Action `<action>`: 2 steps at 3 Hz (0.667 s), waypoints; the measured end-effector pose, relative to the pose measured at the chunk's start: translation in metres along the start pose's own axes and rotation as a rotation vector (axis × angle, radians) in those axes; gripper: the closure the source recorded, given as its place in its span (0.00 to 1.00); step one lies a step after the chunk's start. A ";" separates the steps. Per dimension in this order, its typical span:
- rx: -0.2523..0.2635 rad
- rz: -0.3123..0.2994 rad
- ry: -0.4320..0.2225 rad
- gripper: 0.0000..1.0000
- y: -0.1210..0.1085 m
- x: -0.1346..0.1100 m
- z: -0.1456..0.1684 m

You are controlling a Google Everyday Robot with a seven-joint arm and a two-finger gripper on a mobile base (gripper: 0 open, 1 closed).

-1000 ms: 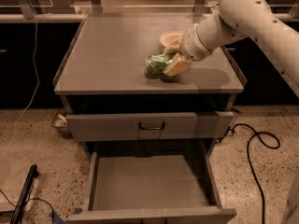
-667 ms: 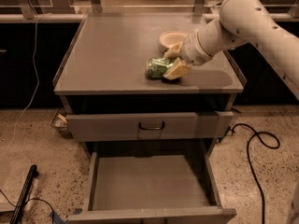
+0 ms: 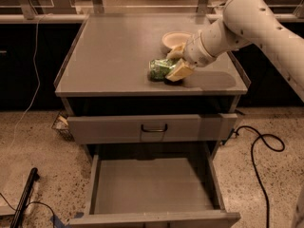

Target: Pick green can from middle drawer and place on counter

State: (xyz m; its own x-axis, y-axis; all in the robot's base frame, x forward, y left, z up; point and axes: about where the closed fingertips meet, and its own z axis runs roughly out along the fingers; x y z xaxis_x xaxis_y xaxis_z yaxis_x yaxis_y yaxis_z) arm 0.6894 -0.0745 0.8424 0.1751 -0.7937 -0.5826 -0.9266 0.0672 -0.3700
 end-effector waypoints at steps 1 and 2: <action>0.000 0.000 0.000 0.20 0.000 0.000 0.000; 0.000 0.000 0.000 0.00 0.000 0.000 0.000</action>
Offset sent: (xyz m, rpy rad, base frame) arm 0.0000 0.0000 0.0000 0.0000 0.0000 0.0000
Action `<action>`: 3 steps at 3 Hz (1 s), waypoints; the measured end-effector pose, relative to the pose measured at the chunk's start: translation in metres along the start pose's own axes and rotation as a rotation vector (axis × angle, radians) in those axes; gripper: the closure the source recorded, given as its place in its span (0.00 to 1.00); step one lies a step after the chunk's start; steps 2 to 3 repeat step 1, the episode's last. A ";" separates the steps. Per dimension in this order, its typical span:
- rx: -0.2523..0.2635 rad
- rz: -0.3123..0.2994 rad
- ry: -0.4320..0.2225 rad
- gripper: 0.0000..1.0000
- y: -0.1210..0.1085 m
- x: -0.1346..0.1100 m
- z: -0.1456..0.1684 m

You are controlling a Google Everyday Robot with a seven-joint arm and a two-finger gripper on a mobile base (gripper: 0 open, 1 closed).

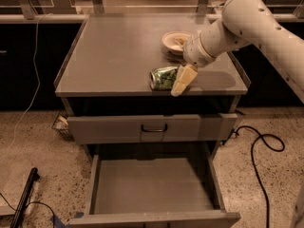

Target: Pick green can from middle drawer and place on counter

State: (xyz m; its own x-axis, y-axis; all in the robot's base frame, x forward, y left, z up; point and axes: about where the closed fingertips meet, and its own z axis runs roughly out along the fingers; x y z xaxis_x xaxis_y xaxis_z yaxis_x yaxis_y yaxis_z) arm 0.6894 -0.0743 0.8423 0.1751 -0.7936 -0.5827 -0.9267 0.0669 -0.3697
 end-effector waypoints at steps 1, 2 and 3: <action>0.000 0.000 0.000 0.00 0.000 0.000 0.000; 0.000 0.000 0.000 0.00 0.000 0.000 0.000; 0.000 0.000 0.000 0.00 0.000 0.000 0.000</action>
Offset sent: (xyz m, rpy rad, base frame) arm 0.0000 0.0000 0.0000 0.0000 0.0000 0.0000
